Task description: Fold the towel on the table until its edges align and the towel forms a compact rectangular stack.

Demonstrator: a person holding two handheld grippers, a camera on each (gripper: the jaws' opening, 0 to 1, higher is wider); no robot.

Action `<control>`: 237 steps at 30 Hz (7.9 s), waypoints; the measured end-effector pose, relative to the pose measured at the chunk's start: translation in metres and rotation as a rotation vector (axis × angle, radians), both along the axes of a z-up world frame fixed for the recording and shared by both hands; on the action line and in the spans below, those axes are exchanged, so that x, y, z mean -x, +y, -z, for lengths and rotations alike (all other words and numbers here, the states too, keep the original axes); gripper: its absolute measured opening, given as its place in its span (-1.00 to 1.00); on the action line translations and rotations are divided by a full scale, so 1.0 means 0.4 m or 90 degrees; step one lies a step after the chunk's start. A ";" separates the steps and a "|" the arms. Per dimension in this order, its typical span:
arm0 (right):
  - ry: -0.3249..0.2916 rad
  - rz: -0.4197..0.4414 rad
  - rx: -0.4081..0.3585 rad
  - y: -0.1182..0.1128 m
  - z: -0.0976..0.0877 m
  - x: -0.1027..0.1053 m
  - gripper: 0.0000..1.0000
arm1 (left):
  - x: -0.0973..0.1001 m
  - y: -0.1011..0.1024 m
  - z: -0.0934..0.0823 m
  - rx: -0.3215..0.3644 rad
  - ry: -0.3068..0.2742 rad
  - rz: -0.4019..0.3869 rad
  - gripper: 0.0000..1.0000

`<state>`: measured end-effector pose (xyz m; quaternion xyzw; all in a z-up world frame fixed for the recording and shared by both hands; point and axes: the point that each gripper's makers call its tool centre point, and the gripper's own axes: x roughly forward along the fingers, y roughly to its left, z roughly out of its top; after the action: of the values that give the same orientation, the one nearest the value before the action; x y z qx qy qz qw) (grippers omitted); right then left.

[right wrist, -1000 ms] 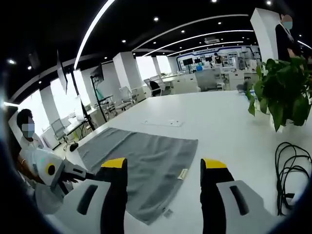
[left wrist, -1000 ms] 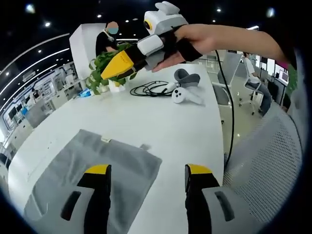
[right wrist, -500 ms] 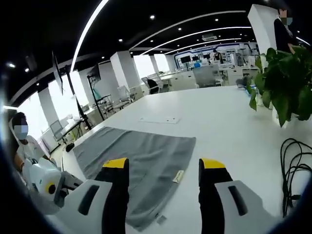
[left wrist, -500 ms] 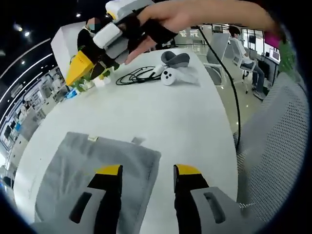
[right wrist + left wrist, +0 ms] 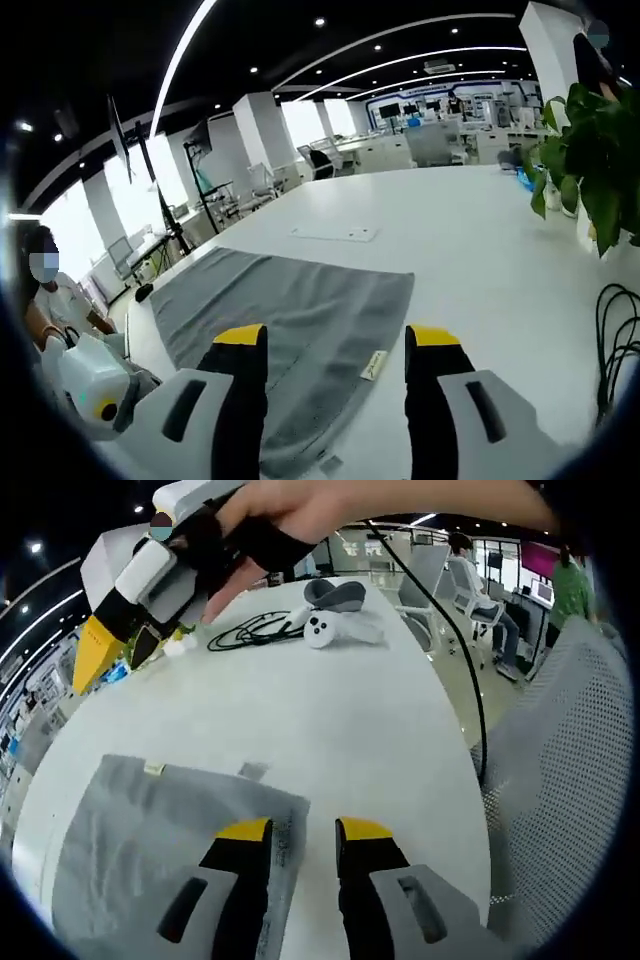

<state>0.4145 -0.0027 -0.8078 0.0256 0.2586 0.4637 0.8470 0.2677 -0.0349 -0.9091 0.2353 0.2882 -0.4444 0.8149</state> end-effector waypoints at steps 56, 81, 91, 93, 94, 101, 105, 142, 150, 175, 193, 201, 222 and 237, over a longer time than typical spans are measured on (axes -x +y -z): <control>0.014 0.052 0.167 0.100 0.249 -0.220 -0.52 | -0.049 0.012 0.039 0.067 0.026 0.002 -0.92; -0.083 -0.002 0.246 0.148 0.303 -0.256 -0.99 | -0.046 0.016 0.040 0.093 0.024 -0.025 -0.92; -0.040 0.042 0.217 0.128 0.297 -0.287 -1.00 | -0.045 0.014 0.040 0.084 0.014 -0.062 -0.93; -0.038 0.042 0.208 0.125 0.279 -0.275 -1.00 | -0.045 0.014 0.040 0.081 0.012 -0.068 -0.93; -0.039 0.040 0.205 0.126 0.266 -0.264 -1.00 | -0.045 0.014 0.039 0.080 0.013 -0.069 -0.93; -0.037 0.048 0.195 0.104 0.227 -0.243 -1.00 | -0.044 -0.009 0.015 0.096 0.019 -0.071 -0.93; -0.033 0.063 0.188 0.074 0.207 -0.243 -1.00 | -0.046 -0.034 -0.012 0.108 0.014 -0.066 -0.93; -0.046 0.161 0.136 -0.160 0.019 -0.305 -1.00 | -0.076 -0.249 -0.218 0.239 -0.026 -0.034 -0.93; -0.054 0.150 0.093 -0.114 -0.049 -0.301 -1.00 | -0.083 -0.224 -0.284 0.260 -0.053 -0.044 -0.93; -0.087 0.102 -0.013 0.081 -0.264 -0.226 -1.00 | -0.026 -0.053 -0.465 0.288 -0.151 -0.148 -0.93; -0.120 0.079 -0.034 0.228 -0.391 -0.141 -1.00 | 0.043 0.144 -0.592 0.322 -0.218 -0.205 -0.93; -0.127 0.083 -0.046 0.289 -0.434 -0.115 -1.00 | 0.082 0.219 -0.622 0.334 -0.220 -0.207 -0.93; -0.128 0.066 -0.074 0.477 -0.491 -0.054 -1.00 | 0.142 0.424 -0.681 0.345 -0.251 -0.248 -0.93; -0.118 0.055 -0.100 0.624 -0.509 0.000 -1.00 | 0.195 0.579 -0.697 0.333 -0.273 -0.275 -0.93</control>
<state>0.4147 0.2470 -0.6040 0.0604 0.1406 0.4459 0.8819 0.1896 0.1965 -0.6302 0.0415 0.0319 -0.2621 0.9636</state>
